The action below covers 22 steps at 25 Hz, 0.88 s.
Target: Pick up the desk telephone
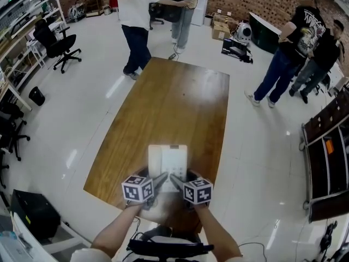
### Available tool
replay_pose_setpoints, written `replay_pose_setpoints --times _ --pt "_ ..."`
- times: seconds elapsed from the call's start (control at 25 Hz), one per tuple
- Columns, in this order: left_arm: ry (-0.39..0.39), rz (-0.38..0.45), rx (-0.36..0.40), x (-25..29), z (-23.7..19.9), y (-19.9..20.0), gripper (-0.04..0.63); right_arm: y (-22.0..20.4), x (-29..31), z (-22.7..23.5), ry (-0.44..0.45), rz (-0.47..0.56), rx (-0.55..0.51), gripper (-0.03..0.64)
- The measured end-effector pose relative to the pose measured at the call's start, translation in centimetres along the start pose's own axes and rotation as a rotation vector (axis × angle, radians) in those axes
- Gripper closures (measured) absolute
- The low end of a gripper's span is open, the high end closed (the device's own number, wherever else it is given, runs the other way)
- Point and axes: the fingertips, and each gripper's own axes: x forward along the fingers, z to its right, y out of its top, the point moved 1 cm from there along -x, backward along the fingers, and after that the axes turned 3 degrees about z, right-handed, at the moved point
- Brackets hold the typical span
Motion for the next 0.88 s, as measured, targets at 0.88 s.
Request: replay_pose_setpoints --times 0.88 --pt "-0.053 0.387 0.129 -10.1 5.9 12.1 0.253 11.4 -8.8 -9.3 -0.012 0.364 -0.226 0.301"
